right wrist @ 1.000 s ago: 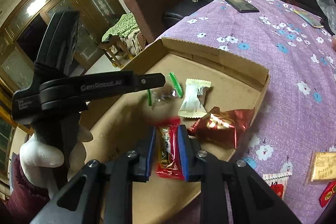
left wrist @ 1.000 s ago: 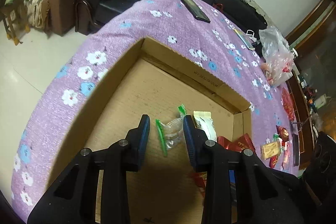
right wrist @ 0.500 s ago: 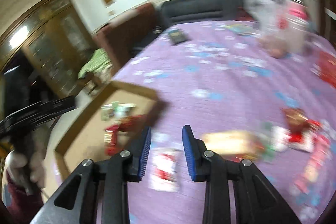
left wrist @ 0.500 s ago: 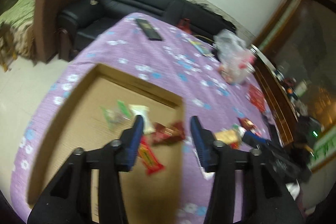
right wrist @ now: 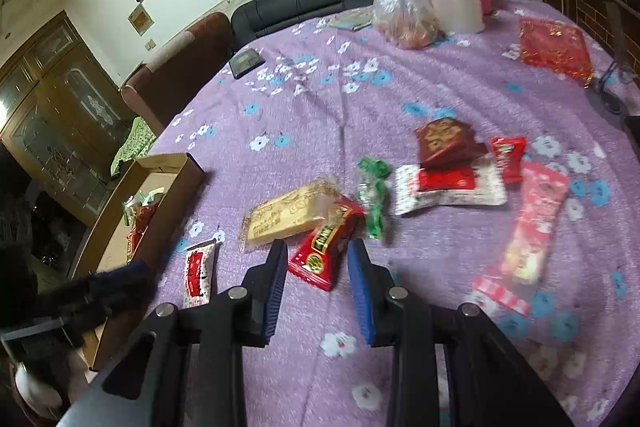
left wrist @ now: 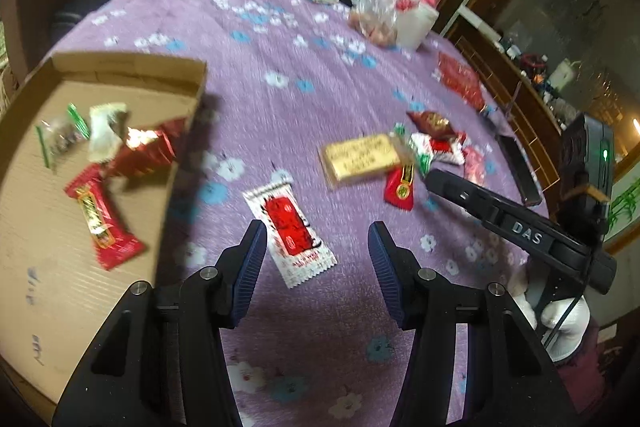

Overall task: Organize snacks
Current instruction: 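Grasp the white-red ALL'S WELL packet with the left gripper while the right grasps a red packet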

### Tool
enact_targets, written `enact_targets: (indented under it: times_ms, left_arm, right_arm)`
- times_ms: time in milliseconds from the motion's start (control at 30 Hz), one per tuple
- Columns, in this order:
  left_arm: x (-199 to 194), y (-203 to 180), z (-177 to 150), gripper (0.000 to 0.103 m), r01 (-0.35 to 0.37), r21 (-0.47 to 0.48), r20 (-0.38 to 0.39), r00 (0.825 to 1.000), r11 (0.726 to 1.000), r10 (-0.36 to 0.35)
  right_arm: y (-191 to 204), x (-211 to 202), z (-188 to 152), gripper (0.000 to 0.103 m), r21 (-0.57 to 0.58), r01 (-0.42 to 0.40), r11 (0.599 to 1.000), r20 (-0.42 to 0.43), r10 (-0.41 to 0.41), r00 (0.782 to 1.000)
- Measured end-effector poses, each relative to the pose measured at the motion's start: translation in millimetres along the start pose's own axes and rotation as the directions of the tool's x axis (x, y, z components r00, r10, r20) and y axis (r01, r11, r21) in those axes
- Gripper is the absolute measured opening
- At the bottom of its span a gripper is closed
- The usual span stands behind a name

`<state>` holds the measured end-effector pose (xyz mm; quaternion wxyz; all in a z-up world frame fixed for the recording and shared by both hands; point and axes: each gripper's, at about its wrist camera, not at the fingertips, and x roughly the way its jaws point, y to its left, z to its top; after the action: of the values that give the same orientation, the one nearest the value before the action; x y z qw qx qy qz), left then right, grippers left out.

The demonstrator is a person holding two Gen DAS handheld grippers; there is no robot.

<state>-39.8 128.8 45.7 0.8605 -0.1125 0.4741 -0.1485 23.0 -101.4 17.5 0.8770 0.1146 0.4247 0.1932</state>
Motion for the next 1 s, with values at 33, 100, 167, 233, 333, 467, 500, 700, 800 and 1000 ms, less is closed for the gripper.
enact_targets:
  times_ms: [33,100,167,233,333,467,500,700,800,1000]
  left_arm:
    - [3,-1,-1,0.052,-0.008,0.000,-0.006,1.000,1.000,0.008]
    - [9,-2,-2,0.052,-0.034,0.009,-0.011,0.999,0.999,0.034]
    - [13,-6,-2,0.052,-0.098,0.038,0.004,0.995,0.994,0.097]
    - [19,-8,-2,0.052,-0.138,0.063,0.019,0.990,0.988,0.137]
    - [34,-7,0,0.052,-0.166,0.080,0.016,0.986,0.983,0.165]
    - [49,-9,0,0.053,-0.198,0.089,0.023,0.980,0.976,0.197]
    - [52,-11,-1,0.053,-0.214,0.104,0.029,0.977,0.971,0.212]
    - [52,-21,-12,0.030,-0.239,0.193,0.053,0.971,0.952,0.233]
    - [45,-19,-17,0.030,-0.195,0.179,0.044,0.981,0.964,0.190]
    - [16,-10,-31,0.030,-0.062,0.081,0.058,0.997,0.995,0.057]
  right_arm:
    - [2,7,0,0.036,-0.005,0.007,1.000,-0.013,-0.007,1.000]
    - [7,22,1,0.037,-0.010,0.026,1.000,-0.034,-0.027,0.999]
    - [11,35,3,0.038,-0.015,0.046,0.999,-0.050,-0.047,0.998]
    - [14,42,3,0.040,-0.025,0.078,0.997,-0.048,-0.080,0.996]
    - [23,48,5,0.040,-0.078,0.135,0.988,-0.024,-0.137,0.990]
    - [29,53,6,0.023,-0.138,0.205,0.969,-0.007,-0.208,0.978]
    - [28,53,6,0.017,-0.144,0.206,0.968,-0.005,-0.209,0.978]
    - [9,39,1,0.004,-0.104,0.130,0.986,-0.031,-0.134,0.990]
    - [-1,25,-11,0.003,-0.090,0.095,0.991,-0.042,-0.099,0.994]
    - [-15,0,-33,0.004,-0.063,0.017,0.998,-0.043,-0.020,0.999]
